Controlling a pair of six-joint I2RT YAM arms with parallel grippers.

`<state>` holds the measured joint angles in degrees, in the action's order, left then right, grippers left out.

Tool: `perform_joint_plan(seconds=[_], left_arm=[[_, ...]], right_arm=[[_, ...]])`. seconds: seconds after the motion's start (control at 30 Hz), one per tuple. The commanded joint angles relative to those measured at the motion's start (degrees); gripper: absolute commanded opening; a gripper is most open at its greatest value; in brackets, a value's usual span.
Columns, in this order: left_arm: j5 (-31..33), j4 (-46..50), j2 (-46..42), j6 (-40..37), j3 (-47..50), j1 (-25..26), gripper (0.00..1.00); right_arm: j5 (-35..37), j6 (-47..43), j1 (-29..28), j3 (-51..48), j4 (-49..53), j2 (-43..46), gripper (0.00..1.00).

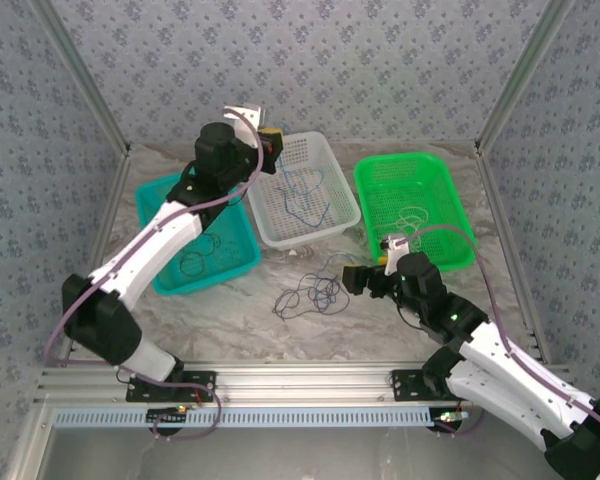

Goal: Untangle the cables

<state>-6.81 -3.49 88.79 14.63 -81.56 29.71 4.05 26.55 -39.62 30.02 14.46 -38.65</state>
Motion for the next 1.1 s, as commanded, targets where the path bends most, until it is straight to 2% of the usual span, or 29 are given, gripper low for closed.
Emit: perform_joint_plan(seconds=[0.0, 0.13, 0.2, 0.27, 0.33, 0.4, 0.47, 0.67, 0.83, 1.07], left_arm=[[-4.52, -2.14, 3.75, 1.48, -4.20, -0.92, 0.02], [-3.84, 1.27, 9.46, 3.04, -5.75, -1.70, 0.03], [-2.86, 3.07, 11.79, 4.53, -6.20, -2.04, 0.16], [-3.27, 5.73, 14.14, 4.99, -7.23, -2.29, 0.23], [-3.90, 8.13, 15.78, 5.14, -8.36, -2.29, 0.39], [-4.17, 9.64, 16.62, 5.48, -8.79, -2.22, 0.50], [-4.16, 10.65, 16.70, 5.84, -8.79, -2.22, 0.68], [-2.90, 8.24, 11.14, 5.01, -3.93, -0.85, 0.90], [-2.02, 6.93, 3.43, 3.85, 2.87, 1.82, 0.91], [-0.59, 2.92, -10.07, 6.54, 18.33, 4.62, 0.91]], right_arm=[[-0.82, 1.18, 0.14, -0.31, 1.92, 0.01, 0.99], [-1.71, 2.20, -0.07, 0.50, 3.10, -1.94, 0.94], [-1.86, 3.03, -0.26, 1.27, 3.91, -3.62, 0.91], [-1.85, 3.49, -0.48, 2.30, 4.88, -5.84, 0.88], [-1.04, 4.19, -0.84, 3.23, 5.64, -7.82, 0.87], [-0.73, 5.01, -1.14, 3.63, 5.34, -9.36, 0.85], [-0.72, 5.93, -1.58, 3.75, 4.46, -10.80, 0.85], [0.42, 6.13, -3.59, 4.36, 3.43, -14.72, 0.83], [1.88, 6.30, -4.24, 4.83, 2.84, -16.43, 0.83], [3.63, 5.80, -3.81, 4.01, 3.16, -13.34, 0.84]])
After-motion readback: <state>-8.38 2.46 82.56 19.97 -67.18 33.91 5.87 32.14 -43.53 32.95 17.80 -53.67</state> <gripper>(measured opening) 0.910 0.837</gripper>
